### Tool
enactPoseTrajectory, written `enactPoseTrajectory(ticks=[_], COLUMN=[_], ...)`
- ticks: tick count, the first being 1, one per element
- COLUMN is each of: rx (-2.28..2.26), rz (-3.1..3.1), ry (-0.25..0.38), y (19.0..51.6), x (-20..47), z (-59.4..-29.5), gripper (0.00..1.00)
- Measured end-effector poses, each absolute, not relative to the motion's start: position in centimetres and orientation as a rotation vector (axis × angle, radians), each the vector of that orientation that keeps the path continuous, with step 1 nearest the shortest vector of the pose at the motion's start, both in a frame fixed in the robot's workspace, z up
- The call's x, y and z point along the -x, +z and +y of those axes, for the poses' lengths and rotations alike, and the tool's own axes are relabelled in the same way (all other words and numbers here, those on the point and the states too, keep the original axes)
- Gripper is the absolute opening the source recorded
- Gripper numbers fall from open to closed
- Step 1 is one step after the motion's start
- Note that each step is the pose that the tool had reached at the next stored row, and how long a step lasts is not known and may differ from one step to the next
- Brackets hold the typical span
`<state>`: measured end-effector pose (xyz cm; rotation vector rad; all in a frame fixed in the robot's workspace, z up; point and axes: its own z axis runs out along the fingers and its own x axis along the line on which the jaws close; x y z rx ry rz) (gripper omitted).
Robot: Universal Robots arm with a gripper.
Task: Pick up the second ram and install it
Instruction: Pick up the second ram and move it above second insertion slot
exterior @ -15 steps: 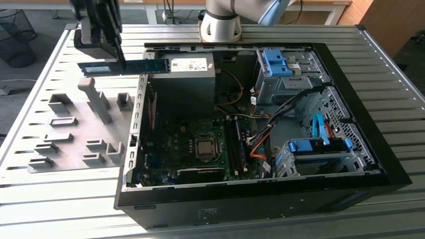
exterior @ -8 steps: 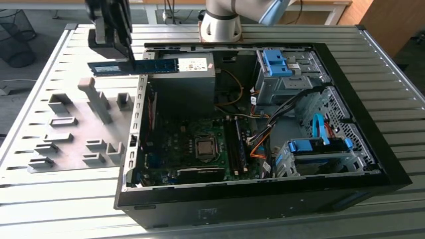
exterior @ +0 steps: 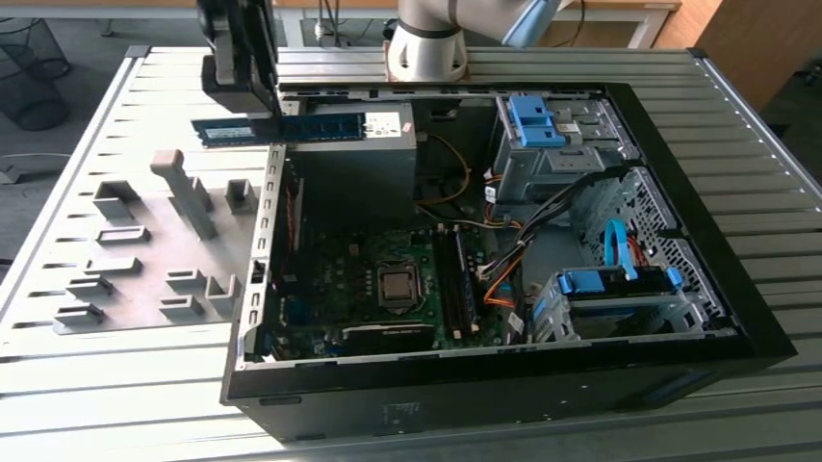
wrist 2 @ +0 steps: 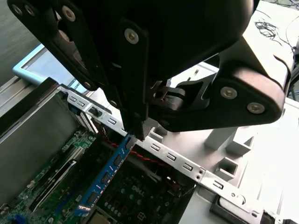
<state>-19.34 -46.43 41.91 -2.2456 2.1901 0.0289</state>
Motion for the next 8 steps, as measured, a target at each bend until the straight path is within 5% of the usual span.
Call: enactPoseTrajectory(ticks=[8], rx=[2.246], rz=[2.190], ry=[0.029], y=[41.9], x=[17.6], z=[-46.4], gripper=[0.14])
